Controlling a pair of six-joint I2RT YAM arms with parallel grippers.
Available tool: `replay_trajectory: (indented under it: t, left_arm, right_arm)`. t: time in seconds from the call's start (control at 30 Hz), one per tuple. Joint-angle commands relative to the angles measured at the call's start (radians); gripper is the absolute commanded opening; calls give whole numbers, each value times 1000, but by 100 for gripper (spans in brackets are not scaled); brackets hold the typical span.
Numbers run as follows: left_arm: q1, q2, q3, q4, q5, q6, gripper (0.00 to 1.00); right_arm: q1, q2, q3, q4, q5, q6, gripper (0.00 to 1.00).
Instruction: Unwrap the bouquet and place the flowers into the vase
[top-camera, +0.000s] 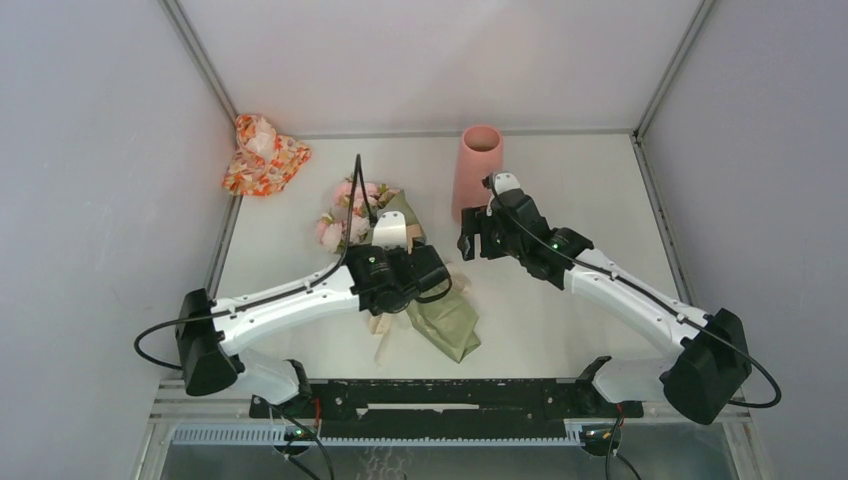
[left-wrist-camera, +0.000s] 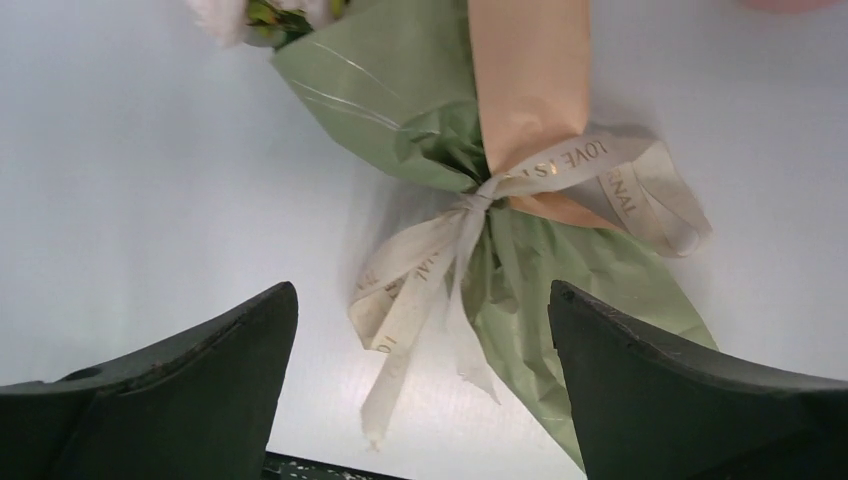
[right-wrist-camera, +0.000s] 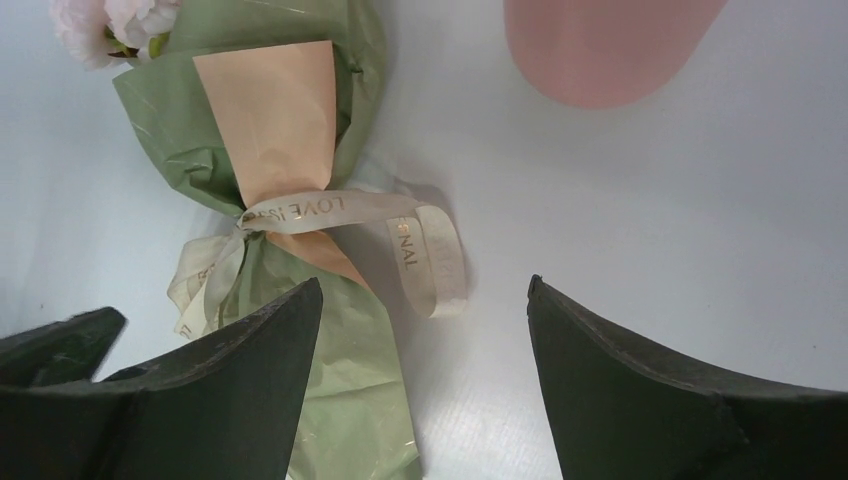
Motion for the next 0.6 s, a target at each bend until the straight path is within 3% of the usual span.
replay_trajectory:
  t: [0.0, 0.03, 0.17, 0.27, 0.37, 0.57]
  left_arm:
    - [-21, -138, -33, -54, -170, -121, 100]
    - [-21, -185, -86, 9, -150, -111, 100]
    - [-21, -350, -268, 367, -21, 167, 100]
    - [-21, -444, -354, 508, 12, 215, 96]
    - [-21, -457, -377, 532, 41, 224, 84]
    - [-21, -355, -395, 544, 218, 182, 78]
  right_arm:
    - [-2, -68, -20, 49, -8, 7, 84]
    - [-2, -78, -25, 52, -9, 8, 84]
    - [-4, -108, -43, 61, -14, 12, 84]
    - [-5, -111, -43, 57, -22, 15, 84]
    - [-2, -117, -44, 47, -25, 20, 84]
    - [-1, -121, -47, 45, -23, 25, 84]
